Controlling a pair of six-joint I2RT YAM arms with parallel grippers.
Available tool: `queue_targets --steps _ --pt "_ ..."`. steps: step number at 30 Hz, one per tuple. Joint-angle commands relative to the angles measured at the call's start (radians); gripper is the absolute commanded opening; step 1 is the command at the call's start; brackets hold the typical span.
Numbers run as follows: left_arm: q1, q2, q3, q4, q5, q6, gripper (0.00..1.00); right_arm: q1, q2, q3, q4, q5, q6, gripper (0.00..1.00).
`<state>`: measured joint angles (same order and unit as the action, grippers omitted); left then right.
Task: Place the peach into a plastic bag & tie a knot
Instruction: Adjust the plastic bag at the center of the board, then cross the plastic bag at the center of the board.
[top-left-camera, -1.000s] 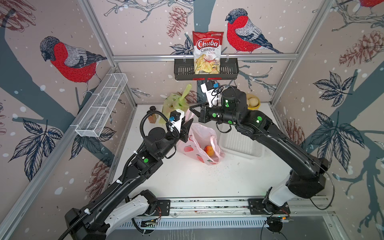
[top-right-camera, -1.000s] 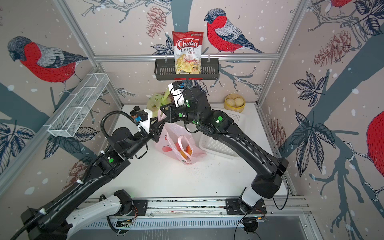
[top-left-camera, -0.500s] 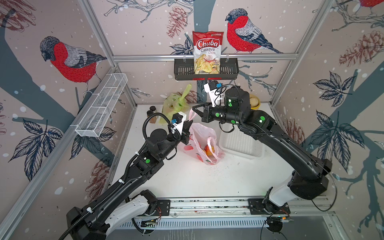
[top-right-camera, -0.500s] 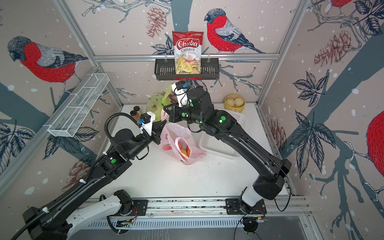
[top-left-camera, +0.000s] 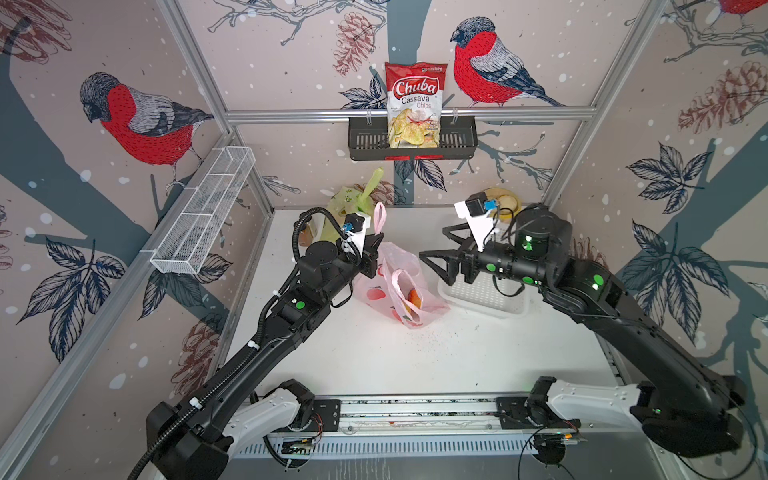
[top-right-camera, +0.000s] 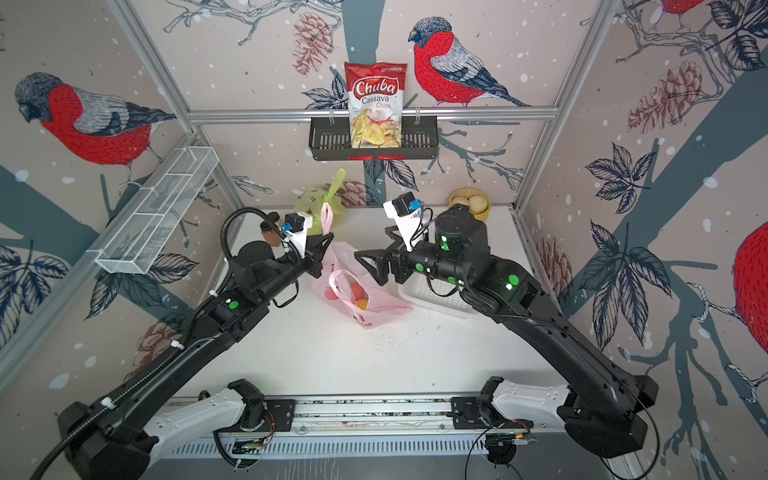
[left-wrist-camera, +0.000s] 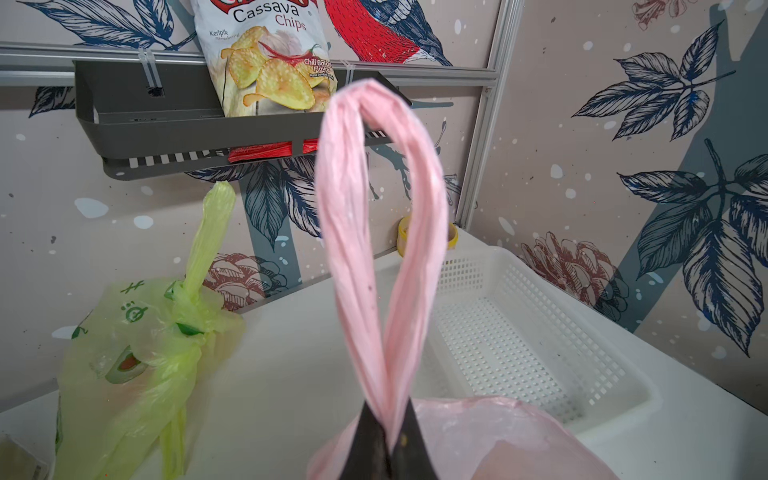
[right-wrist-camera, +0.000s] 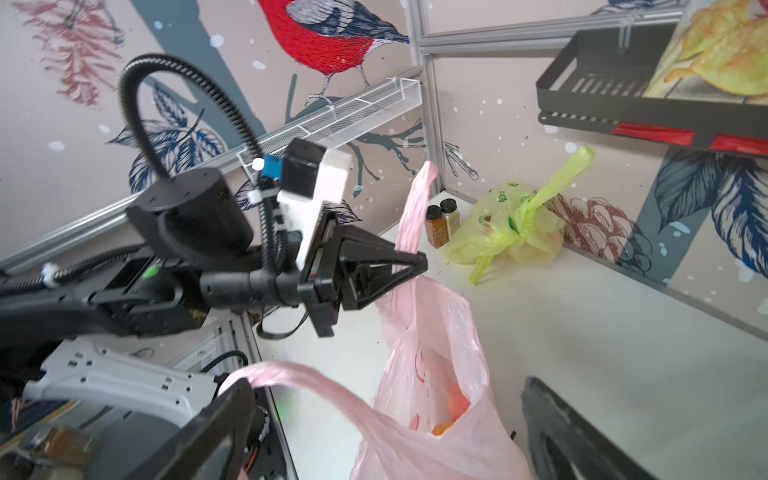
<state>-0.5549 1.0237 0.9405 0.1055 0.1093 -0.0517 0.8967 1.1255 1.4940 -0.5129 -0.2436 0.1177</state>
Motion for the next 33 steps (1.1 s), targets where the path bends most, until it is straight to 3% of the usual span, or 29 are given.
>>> queue_targets --steps 1,21,29,33 --pt "0.011 0.012 0.025 -0.004 0.042 -0.001 0.0 0.007 -0.005 -0.02 0.025 -0.094 -0.101 1.0" --pt "0.031 0.038 0.044 -0.032 0.069 -0.002 0.0 0.159 0.186 0.074 -0.035 -0.121 -0.195 1.0" --pt "0.035 0.032 0.038 -0.03 0.077 -0.007 0.0 0.178 0.274 0.161 -0.093 0.034 -0.208 1.0" --pt "0.037 0.03 0.038 -0.032 0.082 -0.008 0.0 0.176 0.296 0.191 -0.121 0.06 -0.2 0.8"
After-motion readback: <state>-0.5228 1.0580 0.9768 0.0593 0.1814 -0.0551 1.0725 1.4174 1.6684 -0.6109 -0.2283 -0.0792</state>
